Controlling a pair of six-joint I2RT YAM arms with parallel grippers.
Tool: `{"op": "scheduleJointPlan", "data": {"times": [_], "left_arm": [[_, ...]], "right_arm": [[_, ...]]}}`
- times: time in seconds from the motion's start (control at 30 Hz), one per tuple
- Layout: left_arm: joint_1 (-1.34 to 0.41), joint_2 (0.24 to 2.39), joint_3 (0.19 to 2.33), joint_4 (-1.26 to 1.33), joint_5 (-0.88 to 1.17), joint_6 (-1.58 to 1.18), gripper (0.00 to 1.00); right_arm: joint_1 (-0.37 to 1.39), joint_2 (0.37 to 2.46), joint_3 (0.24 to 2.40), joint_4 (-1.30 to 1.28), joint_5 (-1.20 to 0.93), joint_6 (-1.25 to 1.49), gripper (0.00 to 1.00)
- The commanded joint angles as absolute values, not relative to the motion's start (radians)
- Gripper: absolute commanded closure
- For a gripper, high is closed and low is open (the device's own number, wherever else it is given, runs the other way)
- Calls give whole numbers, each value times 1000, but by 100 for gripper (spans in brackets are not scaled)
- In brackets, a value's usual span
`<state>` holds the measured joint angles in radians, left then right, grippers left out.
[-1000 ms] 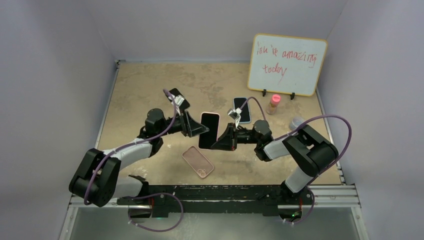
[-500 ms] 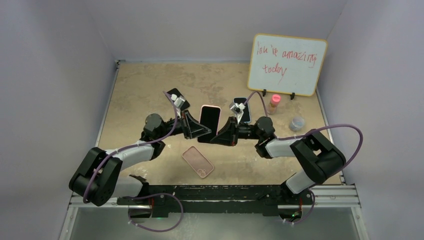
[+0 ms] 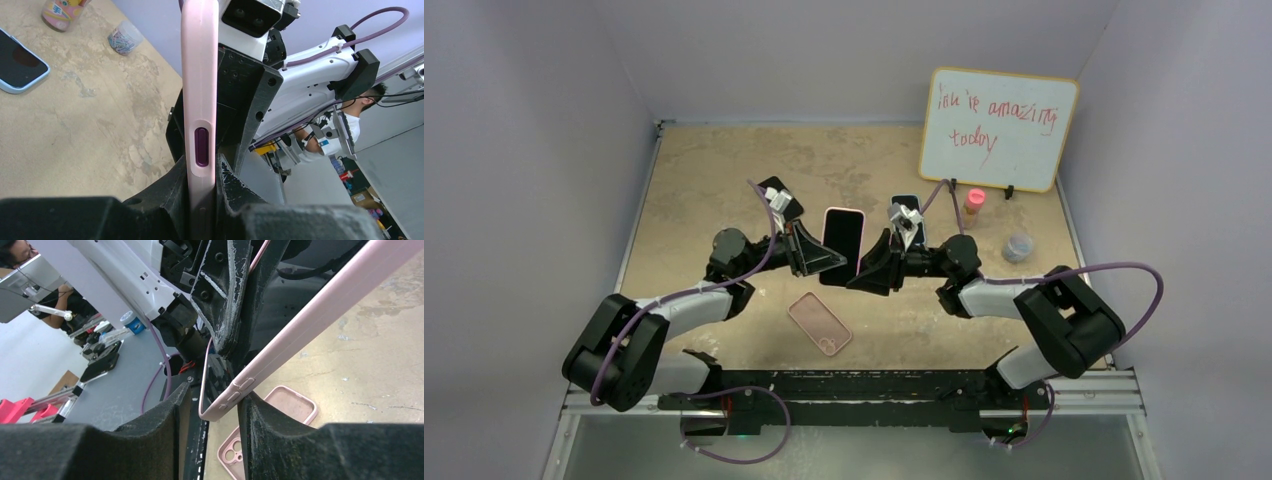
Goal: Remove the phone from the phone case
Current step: Remove the phone case from the phone.
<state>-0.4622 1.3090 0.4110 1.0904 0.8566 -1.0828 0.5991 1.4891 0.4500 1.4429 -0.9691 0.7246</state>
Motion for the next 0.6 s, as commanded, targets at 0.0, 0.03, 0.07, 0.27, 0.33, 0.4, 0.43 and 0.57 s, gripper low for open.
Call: {"op": "scheduleJointPlan", "data": {"times": [0.0, 0.03, 0.07, 0.27, 0.33, 0.4, 0.43, 0.57], "left_arm": [[-460, 1318, 422, 1081, 837, -1072, 100], [-460, 1320, 424, 1077, 836, -1072, 100], [-460, 1322, 425, 1071, 836, -1072, 100], [-460, 1349, 444, 1043, 837, -1077, 100], [-460, 1360, 450, 1049, 844, -1088, 100], [-460, 1370, 453, 1055, 853, -1095, 100], [-460, 1373, 455, 1055, 854, -1098, 100], [-460, 1393, 467, 1013, 853, -1097, 100]], "right_arm": [[602, 1443, 460, 1586, -1018, 690, 58], [602, 1445, 460, 1593, -1022, 692, 58], [602, 1445, 457, 1602, -1026, 694, 58], [602, 1455, 449, 1635, -1044, 701, 58], [602, 1462, 449, 1638, -1050, 701, 61], [601, 1470, 449, 1657, -1058, 704, 64], [602, 1473, 447, 1672, -1064, 711, 65], [603, 1483, 446, 1710, -1087, 722, 70]]}}
